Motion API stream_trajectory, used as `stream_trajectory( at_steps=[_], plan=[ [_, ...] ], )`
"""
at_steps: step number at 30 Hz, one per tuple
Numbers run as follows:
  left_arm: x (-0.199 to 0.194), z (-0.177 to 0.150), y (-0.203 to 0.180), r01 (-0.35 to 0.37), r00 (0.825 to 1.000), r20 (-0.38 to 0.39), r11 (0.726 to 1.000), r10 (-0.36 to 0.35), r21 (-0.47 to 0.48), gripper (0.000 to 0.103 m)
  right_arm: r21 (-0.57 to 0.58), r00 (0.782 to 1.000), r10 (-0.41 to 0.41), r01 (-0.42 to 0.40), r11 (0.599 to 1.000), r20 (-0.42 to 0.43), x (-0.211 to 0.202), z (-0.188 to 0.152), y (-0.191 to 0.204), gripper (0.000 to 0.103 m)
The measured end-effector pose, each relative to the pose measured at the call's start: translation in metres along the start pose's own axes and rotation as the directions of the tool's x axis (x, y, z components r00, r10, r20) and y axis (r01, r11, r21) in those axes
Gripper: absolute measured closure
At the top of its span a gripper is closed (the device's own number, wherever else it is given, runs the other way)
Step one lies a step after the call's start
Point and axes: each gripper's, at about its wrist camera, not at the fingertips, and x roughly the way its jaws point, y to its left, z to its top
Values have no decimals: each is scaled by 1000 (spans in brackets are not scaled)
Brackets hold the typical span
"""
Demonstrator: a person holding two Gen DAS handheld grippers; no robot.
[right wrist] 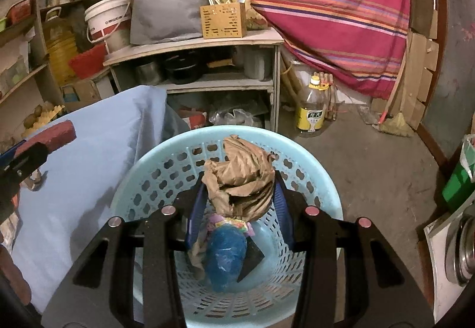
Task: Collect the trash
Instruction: 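Open the right tool to drop the brown paper while the left tool drops the sponge into the basket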
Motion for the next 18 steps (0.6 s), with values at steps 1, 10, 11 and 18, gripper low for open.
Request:
stream_trajectory(
  at_steps=[1, 10, 11, 18],
  plan=[
    [1, 0, -2, 1, 1000, 0, 1000, -1, 2, 37, 2, 1000, 1, -1, 1000, -1, 2, 0, -1, 54],
    [8, -3, -11, 22, 1000, -8, 1000, -22, 13, 37, 41, 1000, -22, 22, 999, 14, -6, -6, -18, 28],
    [10, -3, -13, 29, 1000, -10, 1000, -28, 14, 37, 46, 999, -35, 34, 998, 23, -11, -7, -21, 22],
    [25, -10, -41, 73, 997, -40, 997, -71, 34, 37, 93, 993, -90, 83, 992, 82, -40, -8, -37, 15]
  ],
)
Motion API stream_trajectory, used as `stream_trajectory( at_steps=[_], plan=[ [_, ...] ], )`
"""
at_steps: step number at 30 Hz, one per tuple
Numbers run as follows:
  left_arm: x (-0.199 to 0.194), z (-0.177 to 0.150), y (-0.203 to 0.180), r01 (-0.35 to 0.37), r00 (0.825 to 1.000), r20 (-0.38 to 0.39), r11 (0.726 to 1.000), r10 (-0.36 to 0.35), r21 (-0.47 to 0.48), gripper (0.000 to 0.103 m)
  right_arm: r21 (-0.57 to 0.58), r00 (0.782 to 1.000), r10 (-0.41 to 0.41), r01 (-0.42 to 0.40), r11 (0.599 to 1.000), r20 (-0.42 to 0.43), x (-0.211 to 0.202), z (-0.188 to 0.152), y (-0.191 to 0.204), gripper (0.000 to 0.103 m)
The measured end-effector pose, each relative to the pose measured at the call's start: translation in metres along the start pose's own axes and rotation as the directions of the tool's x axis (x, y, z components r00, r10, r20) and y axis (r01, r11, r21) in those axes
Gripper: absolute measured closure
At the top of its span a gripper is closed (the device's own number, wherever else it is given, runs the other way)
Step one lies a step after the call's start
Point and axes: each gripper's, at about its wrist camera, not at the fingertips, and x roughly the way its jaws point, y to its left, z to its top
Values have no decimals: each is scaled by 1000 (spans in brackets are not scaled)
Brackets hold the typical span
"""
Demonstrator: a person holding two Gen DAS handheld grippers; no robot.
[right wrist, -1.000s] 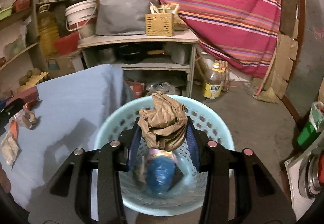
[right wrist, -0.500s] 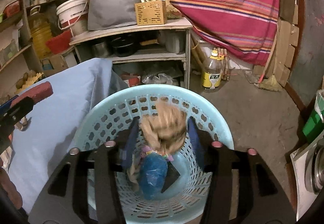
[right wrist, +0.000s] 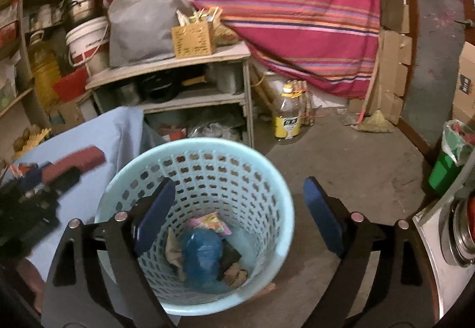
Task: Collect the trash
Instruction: 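Open the right tool to drop the brown paper while the left tool drops the sponge into the basket, then move both open tools back over the table toward the remaining trash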
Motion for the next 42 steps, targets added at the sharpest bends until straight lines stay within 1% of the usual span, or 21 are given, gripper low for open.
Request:
stream_trajectory(
  at_steps=[6, 11, 16, 17, 19, 22, 25, 28, 33, 36, 39, 42],
  plan=[
    [22, 0, -22, 51, 998, -37, 998, -50, 27, 37, 38, 1000, -22, 23, 999, -7, 2, -2, -13, 15],
    [31, 1, -30, 80, 996, -44, 996, -79, 37, 37, 78, 1000, -31, 31, 996, -7, 2, -2, -25, 15],
    [36, 2, -34, 95, 994, -52, 994, -93, 47, 36, 87, 999, -35, 35, 996, -6, 1, -4, -29, 15],
    [37, 3, -34, 97, 994, -54, 994, -94, 48, 35, 87, 999, -35, 36, 996, -6, 1, -3, -29, 15],
    [36, 3, -34, 95, 994, -51, 994, -92, 46, 24, 87, 999, -36, 36, 996, -6, 1, -3, -28, 15],
    [32, 4, -33, 86, 996, -37, 995, -85, 45, 19, 86, 999, -33, 34, 996, -6, 1, -4, -29, 15],
    [27, 4, -29, 75, 997, -32, 996, -73, 45, 18, 79, 999, -33, 34, 996, -11, 1, -4, -26, 15],
    [18, 5, -18, 62, 998, -20, 998, -61, 30, 15, 63, 999, -32, 32, 997, -15, 2, -3, -21, 15],
    [-7, 3, 15, 18, 1000, 11, 1000, -18, 20, 13, 13, 1000, -28, 28, 1000, -13, 3, -2, -1, 6],
    [-30, -4, 48, -25, 999, 20, 1000, 25, 7, 12, 4, 1000, -6, 6, 1000, -8, 2, -3, 12, 4],
    [-50, -18, 83, -64, 998, 20, 998, 64, -9, 7, -46, 1000, 19, -19, 999, -9, 4, -5, 36, 4],
    [-73, -38, 128, -134, 991, 11, 991, 134, -15, 7, -89, 999, 43, -44, 995, -19, 5, -11, 62, 4]
  ],
)
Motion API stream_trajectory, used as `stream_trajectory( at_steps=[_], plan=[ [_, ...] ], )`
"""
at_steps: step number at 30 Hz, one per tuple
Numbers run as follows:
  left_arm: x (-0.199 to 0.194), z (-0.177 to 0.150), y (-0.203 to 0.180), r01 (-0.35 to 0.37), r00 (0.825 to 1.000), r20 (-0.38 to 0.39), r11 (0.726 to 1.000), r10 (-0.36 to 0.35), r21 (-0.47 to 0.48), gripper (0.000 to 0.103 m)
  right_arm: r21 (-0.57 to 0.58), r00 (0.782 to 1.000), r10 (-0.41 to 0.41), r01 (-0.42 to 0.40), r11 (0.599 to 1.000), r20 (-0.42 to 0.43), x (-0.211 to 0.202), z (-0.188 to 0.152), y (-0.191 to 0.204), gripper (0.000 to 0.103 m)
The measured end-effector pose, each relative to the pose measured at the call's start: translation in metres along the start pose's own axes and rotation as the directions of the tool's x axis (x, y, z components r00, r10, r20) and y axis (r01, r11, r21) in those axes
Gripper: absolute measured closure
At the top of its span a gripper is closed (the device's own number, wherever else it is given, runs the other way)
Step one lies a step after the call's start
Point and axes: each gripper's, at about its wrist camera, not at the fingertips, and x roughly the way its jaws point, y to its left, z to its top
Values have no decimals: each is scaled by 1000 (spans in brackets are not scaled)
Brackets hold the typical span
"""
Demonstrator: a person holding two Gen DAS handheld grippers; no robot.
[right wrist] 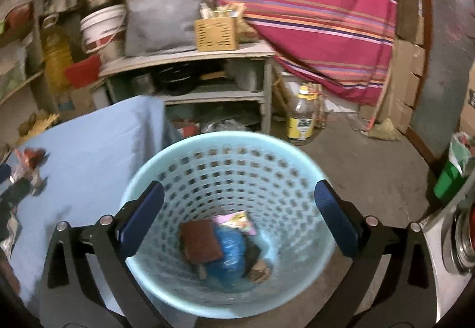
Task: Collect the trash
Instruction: 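Move both open tools back over the table toward the remaining trash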
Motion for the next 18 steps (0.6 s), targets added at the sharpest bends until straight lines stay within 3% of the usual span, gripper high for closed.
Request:
stream_trajectory(
  at_steps=[8, 12, 18],
  plan=[
    [-16, -37, 121, -159, 986, -59, 985, 155, -70, 6, -65, 996, 90, -91, 994, -13, 6, -4, 86, 4],
    [-14, -46, 165, -186, 980, -93, 975, 175, -118, 6, -98, 994, 106, -105, 990, 1, 5, -1, 130, 4],
    [-6, -50, 212, -242, 967, -112, 964, 230, -108, 6, -140, 994, 109, -109, 984, -8, 12, 0, 187, 4]
  ],
)
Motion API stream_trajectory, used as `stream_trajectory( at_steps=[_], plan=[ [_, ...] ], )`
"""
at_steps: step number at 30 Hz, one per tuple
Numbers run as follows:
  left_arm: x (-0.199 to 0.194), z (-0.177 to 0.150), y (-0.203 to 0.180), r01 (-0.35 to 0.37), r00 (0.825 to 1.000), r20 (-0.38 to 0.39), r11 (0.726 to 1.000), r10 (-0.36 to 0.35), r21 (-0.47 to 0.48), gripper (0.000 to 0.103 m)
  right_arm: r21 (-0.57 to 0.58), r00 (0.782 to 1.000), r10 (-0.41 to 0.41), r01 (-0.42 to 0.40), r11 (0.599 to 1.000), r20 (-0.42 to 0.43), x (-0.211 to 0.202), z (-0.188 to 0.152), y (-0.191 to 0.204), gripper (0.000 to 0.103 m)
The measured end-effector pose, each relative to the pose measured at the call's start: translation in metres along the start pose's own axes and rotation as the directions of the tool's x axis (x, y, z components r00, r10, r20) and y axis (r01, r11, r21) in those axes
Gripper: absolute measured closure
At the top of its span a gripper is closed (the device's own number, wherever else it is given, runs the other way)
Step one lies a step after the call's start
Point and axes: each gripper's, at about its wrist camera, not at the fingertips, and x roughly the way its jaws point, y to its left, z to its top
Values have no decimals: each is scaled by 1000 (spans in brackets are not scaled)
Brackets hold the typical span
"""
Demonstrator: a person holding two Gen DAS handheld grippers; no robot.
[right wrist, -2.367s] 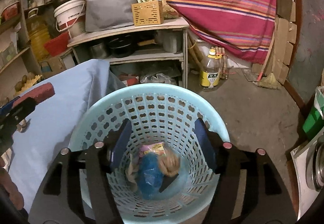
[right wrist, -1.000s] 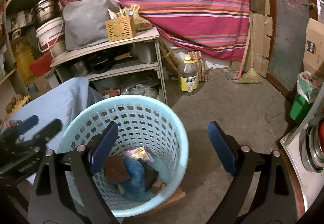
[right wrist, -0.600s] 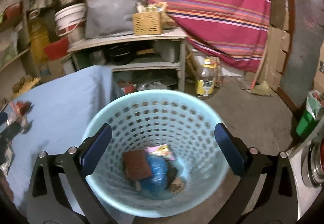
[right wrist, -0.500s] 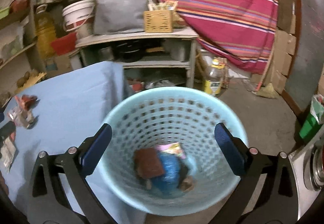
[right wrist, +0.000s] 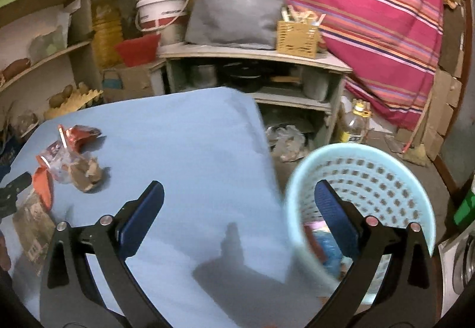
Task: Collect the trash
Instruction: 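Move both open tools back over the table toward the remaining trash, then grasp the second brown paper ball with the right tool while the left tool grasps the other red sponge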
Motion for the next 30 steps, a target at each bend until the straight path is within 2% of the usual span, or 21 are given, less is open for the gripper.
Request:
stream_trajectory(
  at_steps=[3, 9, 11, 15, 17, 19, 22, 26, 28, 30],
  plan=[
    [22, 2, 26, 19, 998, -60, 999, -22, -43, 6, -37, 1000, 22, -23, 999, -16, 11, 2, 33, 4],
    [50, 8, 57, -19, 996, -86, 998, 13, -64, 6, -86, 995, 90, -94, 992, -43, 30, 4, 89, 4],
    [62, 8, 68, -5, 994, -105, 997, -3, -77, 6, -94, 992, 113, -118, 989, -56, 35, 4, 103, 4],
    [85, 14, 74, -28, 992, -126, 1000, 27, -1, 6, -119, 985, 154, -163, 979, -84, 47, 3, 137, 4],
    [96, 15, 77, -31, 990, -136, 999, 33, 12, 6, -142, 983, 157, -170, 975, -93, 53, 1, 153, 4],
    [107, 17, 84, 0, 985, -171, 1000, -2, -12, 6, -162, 983, 155, -170, 972, -103, 59, -1, 165, 4],
    [116, 21, 91, 29, 983, -181, 999, -35, -37, 6, -191, 984, 136, -157, 969, -119, 71, -4, 181, 4],
    [122, 24, 87, 41, 982, -185, 999, -40, 1, 6, -185, 980, 145, -170, 968, -139, 82, -2, 192, 5],
    [126, 25, 85, 51, 980, -196, 999, -48, 12, 7, -187, 979, 134, -162, 969, -155, 88, 0, 197, 12],
    [127, 27, 84, 53, 980, -195, 999, -50, 12, 7, -186, 975, 142, -174, 967, -173, 91, 0, 200, 28]
  ],
)
